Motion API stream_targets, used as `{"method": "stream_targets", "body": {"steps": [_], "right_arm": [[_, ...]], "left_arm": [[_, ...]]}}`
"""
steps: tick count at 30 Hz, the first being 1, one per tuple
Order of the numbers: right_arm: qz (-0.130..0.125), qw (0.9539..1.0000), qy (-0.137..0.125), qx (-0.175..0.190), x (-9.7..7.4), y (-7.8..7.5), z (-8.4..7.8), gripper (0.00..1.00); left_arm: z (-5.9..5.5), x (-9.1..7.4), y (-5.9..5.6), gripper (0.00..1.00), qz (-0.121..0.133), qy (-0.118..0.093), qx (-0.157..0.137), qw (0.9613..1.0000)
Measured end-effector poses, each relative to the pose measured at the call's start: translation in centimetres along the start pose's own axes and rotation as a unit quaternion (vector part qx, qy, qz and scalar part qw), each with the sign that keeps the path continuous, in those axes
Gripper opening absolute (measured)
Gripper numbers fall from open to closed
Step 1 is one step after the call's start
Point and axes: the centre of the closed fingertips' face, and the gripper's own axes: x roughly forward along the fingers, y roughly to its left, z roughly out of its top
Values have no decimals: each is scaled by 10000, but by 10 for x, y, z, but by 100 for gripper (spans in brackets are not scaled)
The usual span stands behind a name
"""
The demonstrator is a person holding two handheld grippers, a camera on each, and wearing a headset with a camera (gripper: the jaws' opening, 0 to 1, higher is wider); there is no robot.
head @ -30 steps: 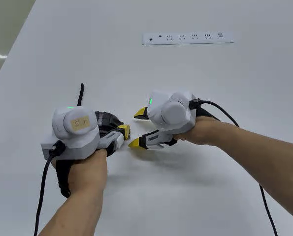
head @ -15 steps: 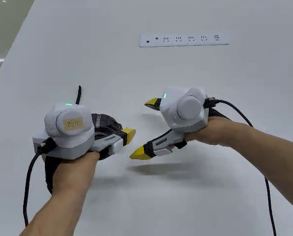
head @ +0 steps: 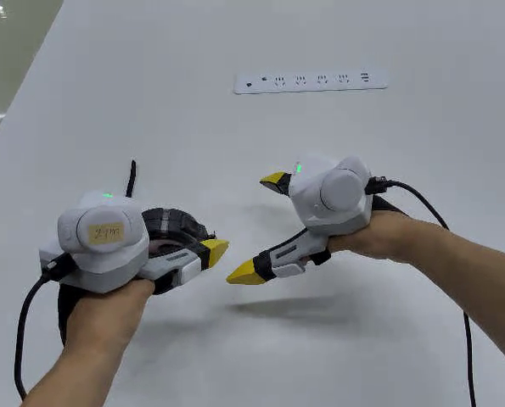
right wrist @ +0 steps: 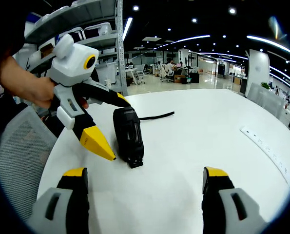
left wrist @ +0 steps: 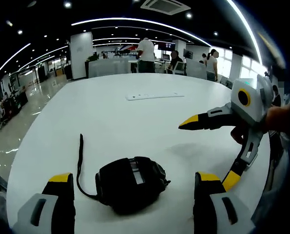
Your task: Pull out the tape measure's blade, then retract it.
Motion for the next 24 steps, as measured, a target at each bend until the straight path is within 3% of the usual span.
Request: {"method": "stream_targets", "body": {"steps": [13, 24], "right_arm": [[-133, 9999, -47, 81, -20, 0, -3, 100], [-501, 9983, -111, 290, -50, -6, -10, 100]], "left_arm": [[1, -1, -8, 100, -380, -128, 236, 9989], [5, -6, -17, 100, -774, -286, 473, 9955]]}}
